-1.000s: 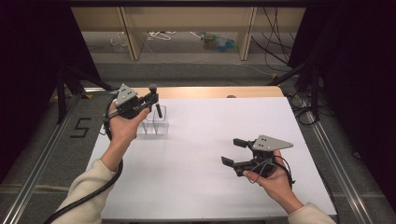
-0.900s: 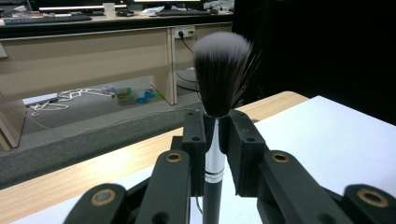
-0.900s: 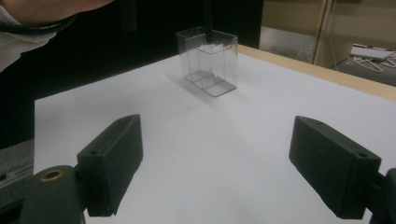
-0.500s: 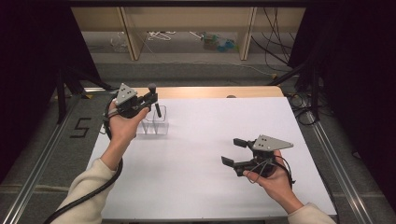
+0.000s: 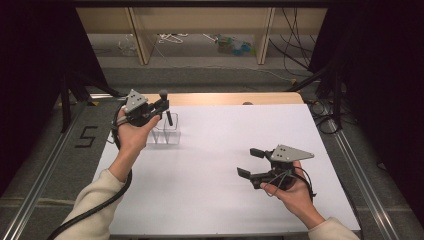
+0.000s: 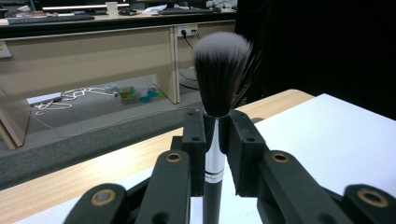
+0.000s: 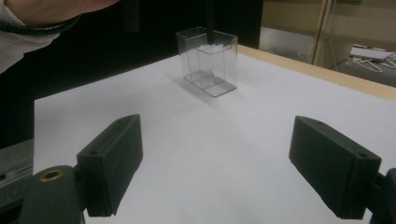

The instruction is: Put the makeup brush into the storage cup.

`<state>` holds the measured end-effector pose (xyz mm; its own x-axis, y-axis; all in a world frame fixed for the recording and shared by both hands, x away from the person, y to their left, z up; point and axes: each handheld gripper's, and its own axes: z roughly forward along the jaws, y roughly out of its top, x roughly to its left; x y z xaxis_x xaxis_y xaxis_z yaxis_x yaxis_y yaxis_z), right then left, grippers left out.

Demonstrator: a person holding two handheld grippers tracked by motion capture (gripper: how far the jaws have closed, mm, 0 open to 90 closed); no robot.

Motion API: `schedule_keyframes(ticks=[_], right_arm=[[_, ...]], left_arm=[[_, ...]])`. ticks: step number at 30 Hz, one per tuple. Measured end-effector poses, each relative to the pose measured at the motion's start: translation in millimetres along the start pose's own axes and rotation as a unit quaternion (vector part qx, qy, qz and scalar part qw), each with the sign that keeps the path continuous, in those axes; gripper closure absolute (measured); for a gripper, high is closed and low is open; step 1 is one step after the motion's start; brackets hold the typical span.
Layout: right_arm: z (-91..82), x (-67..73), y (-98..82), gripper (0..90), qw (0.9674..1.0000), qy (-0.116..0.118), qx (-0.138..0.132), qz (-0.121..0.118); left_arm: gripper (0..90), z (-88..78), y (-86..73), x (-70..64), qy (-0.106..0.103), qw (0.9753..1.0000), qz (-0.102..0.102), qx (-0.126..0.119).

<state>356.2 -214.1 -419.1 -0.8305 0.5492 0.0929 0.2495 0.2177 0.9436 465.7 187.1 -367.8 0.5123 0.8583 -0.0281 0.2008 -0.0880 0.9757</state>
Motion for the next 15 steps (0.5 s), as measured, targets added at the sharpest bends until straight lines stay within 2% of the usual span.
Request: schedule_keyframes(ticks=[4, 6, 15], right_arm=[[-0.3, -0.2, 0.0, 18.2, 1.0000, 0.000, 0.001, 0.000], [-0.4, -0.2, 0.0, 18.2, 1.0000, -0.001, 0.002, 0.000], [-0.4, -0.2, 0.0, 18.1, 1.0000, -0.001, 0.002, 0.000]], left_arm=[[78.0, 0.3, -0.6, 0.4, 0.001, 1.0000, -0.005, 0.000], [78.0, 0.5, -0.8, 1.2, 0.000, 1.0000, 0.000, 0.001], [78.0, 3.1, -0.7, 0.8, 0.000, 1.0000, 0.002, -0.001]])
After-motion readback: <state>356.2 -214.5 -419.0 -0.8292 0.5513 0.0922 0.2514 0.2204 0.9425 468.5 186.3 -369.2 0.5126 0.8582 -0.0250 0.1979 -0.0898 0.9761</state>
